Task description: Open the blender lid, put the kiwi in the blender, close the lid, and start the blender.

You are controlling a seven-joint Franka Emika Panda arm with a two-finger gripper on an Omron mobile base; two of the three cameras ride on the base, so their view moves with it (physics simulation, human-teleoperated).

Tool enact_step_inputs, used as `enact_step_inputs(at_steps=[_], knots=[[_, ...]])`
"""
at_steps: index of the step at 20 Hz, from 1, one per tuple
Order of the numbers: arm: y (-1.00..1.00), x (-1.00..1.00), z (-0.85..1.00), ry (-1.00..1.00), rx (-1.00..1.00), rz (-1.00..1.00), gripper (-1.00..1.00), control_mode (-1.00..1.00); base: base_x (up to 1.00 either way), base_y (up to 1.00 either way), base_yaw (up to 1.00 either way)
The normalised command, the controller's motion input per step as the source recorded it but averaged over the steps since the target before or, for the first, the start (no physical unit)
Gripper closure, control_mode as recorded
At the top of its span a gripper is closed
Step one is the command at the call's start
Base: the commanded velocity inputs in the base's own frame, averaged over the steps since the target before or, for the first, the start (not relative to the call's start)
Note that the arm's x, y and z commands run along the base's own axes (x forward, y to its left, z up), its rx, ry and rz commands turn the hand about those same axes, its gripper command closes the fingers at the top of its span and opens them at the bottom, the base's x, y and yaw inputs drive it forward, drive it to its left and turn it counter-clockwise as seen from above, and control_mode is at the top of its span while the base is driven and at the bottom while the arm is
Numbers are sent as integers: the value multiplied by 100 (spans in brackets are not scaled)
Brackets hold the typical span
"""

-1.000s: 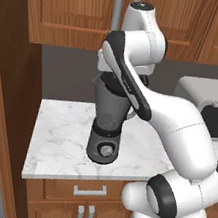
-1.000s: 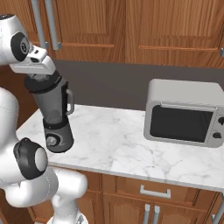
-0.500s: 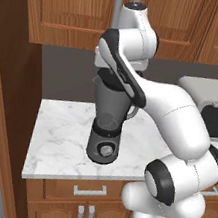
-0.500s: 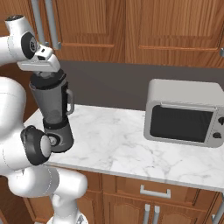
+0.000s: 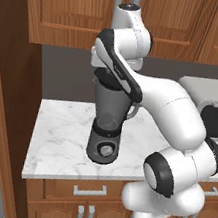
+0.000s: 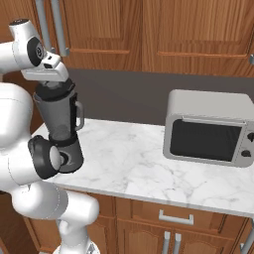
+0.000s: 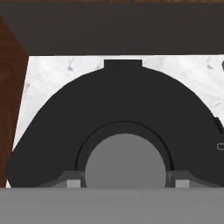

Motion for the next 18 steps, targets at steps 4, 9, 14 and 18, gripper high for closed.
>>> enact_step_inputs(at_steps=[4, 9, 14, 18], knots=[[0, 0, -8, 1, 0, 0, 100, -100, 0, 0, 0], [0, -10, -2, 7, 0, 0, 100, -100, 0, 0, 0], [0, -18, 9, 13, 0, 0, 100, -100, 0, 0, 0], [0, -4, 30, 10, 0, 0, 100, -100, 0, 0, 0]])
